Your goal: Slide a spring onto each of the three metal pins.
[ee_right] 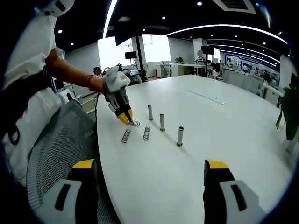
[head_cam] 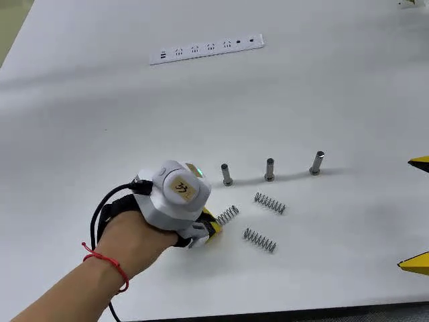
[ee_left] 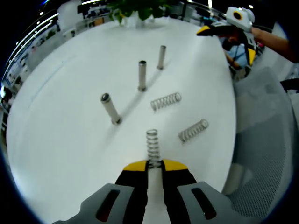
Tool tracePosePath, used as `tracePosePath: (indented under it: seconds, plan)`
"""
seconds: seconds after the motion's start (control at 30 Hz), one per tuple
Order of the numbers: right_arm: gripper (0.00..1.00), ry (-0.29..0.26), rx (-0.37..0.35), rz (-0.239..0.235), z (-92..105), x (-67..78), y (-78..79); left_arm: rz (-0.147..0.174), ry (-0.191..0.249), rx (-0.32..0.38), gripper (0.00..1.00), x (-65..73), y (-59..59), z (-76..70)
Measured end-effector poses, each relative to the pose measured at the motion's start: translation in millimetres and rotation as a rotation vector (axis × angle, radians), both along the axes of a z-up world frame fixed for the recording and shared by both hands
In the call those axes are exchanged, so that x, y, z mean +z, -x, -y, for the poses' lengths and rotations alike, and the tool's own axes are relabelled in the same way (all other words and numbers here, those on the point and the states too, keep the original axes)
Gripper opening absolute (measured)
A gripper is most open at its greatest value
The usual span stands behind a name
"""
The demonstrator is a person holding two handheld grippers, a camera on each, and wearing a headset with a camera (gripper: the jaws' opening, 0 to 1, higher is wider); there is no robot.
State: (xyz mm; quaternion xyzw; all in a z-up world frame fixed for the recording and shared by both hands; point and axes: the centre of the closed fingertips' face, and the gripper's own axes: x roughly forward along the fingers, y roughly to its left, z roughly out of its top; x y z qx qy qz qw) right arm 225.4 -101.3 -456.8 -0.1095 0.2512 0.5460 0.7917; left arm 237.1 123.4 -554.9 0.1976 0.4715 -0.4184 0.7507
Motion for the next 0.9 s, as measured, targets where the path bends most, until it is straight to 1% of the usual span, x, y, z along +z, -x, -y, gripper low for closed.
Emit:
tracePosePath:
  seconds: [0.23,0.33,0.47,0.6,0.9]
  plan:
    - [0.95,0.001,0.003,0.0,-1.9,-0.7,-0.3,-0.006,0.015,0.019,0.1,0.0,0.7,0.4]
    - [0.95,0.0,0.004,-0.001,-2.0,-0.8,-0.6,-0.002,0.019,0.019,0.1,0.1,1.6,0.3]
    - [0.95,0.003,0.008,0.001,-2.7,-0.2,-0.4,-0.003,0.044,0.036,0.1,1.9,2.2,0.2]
    - [0.95,0.005,0.011,0.002,-3.8,-0.1,-0.4,-0.001,0.044,0.037,0.1,2.0,3.1,-0.7]
    - [0.94,0.007,0.018,0.004,-5.9,-0.3,-0.1,-0.006,0.063,0.052,0.1,4.3,5.3,-1.2]
